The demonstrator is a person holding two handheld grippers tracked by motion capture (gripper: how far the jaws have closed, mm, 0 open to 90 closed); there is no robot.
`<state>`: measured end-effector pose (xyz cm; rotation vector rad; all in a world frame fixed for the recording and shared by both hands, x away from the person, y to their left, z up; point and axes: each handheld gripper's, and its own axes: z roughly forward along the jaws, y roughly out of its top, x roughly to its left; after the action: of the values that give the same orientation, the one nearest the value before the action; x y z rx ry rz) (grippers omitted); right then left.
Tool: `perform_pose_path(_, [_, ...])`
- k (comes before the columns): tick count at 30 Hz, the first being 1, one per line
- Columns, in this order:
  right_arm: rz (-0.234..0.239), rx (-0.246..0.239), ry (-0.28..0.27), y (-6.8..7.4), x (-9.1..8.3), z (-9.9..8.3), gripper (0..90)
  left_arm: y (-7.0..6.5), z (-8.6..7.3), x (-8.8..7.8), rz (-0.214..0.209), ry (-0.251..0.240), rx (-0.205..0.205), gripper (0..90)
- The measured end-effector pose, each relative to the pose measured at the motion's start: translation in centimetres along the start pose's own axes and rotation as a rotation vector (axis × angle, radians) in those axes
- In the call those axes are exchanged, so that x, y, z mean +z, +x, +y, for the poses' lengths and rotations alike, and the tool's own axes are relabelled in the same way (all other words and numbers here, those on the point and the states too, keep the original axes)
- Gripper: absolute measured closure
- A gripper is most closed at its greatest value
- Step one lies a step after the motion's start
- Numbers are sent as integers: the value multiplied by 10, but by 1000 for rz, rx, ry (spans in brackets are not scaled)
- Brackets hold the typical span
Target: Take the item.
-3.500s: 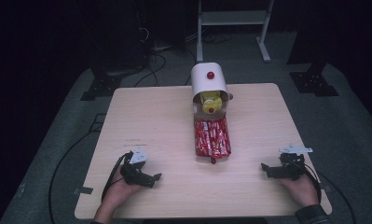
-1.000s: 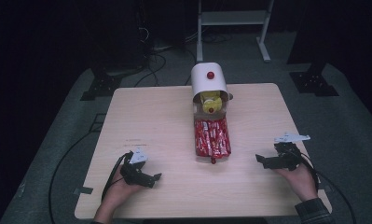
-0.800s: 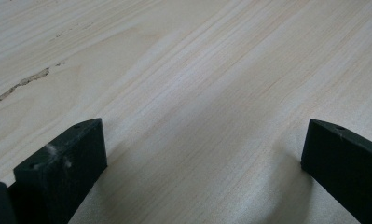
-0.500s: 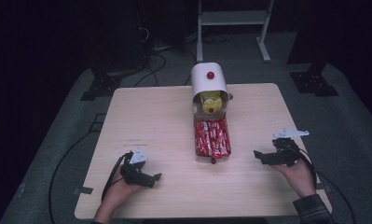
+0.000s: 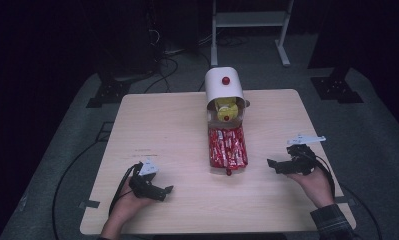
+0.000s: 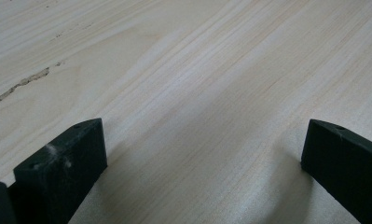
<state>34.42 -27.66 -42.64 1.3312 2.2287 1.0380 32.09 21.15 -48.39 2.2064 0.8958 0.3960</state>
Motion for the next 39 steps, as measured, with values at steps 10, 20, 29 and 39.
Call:
perform_pose_path(10, [16,-1,-11,5,2,9,73,0,0,0,0,0,0,0])
perform_pose_path(20, [24,-11,-19,11,4,17,72,0,0,0,0,0,0,0])
perform_pose_path(29, [29,-18,-20,16,6,24,72,0,0,0,0,0,0,0])
perform_pose_path(39, [48,-23,-25,22,11,31,75,0,0,0,0,0,0,0])
